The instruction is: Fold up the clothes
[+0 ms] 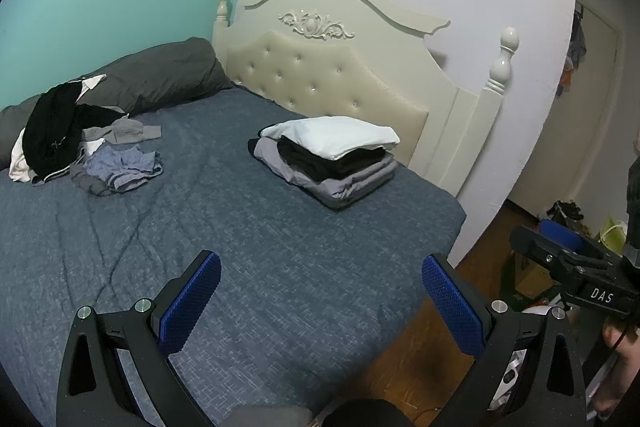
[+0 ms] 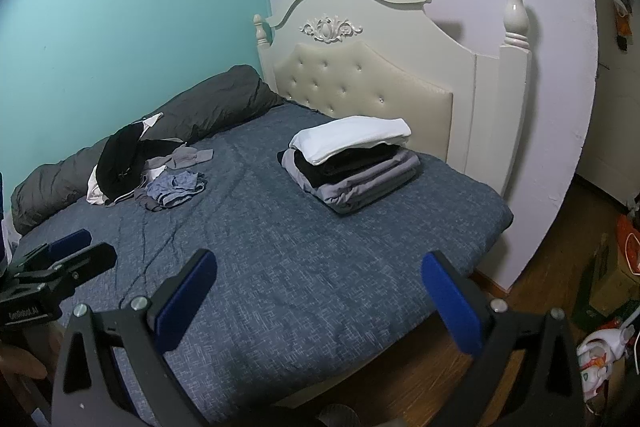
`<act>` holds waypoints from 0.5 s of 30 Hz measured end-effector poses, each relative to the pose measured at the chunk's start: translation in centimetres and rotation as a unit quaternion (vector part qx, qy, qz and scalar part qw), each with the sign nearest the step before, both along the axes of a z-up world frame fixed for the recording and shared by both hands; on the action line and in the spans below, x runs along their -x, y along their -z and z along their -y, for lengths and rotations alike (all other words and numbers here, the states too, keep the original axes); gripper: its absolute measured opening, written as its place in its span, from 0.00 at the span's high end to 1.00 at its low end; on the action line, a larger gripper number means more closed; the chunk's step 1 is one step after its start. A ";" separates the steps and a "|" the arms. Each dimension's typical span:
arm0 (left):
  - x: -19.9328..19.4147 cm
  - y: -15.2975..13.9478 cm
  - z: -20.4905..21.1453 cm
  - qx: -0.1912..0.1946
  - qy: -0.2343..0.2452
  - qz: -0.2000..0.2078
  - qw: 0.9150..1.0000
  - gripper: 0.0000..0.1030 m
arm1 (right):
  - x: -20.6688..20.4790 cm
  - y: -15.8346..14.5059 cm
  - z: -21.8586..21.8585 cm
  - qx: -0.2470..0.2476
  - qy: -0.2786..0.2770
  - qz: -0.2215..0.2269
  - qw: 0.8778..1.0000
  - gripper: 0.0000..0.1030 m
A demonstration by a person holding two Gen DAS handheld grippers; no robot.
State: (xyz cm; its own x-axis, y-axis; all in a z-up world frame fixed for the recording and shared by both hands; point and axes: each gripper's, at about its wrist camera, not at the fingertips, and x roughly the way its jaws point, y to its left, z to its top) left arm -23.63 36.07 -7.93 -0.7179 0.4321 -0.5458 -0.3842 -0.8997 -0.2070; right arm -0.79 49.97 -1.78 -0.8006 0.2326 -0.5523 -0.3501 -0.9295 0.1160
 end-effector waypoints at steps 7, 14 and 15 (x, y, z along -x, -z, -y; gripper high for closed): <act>-0.1 0.0 -0.2 0.001 0.006 0.001 1.000 0.01 | 0.1 0.1 0.1 0.000 -0.002 0.001 1.000 0.00; -0.1 0.0 -0.2 0.001 0.009 0.000 1.000 0.01 | 0.0 0.1 0.1 0.000 -0.001 0.001 1.000 0.00; -0.1 0.0 -0.2 0.000 0.008 0.000 1.000 0.01 | 0.0 0.1 0.1 -0.001 -0.001 0.001 1.000 0.00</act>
State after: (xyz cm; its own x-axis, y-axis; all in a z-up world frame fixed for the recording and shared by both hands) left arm -23.49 36.29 -7.96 -0.7108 0.4435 -0.5459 -0.3985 -0.8935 -0.2071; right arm -0.80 49.84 -1.89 -0.7995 0.2320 -0.5541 -0.3490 -0.9301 0.1141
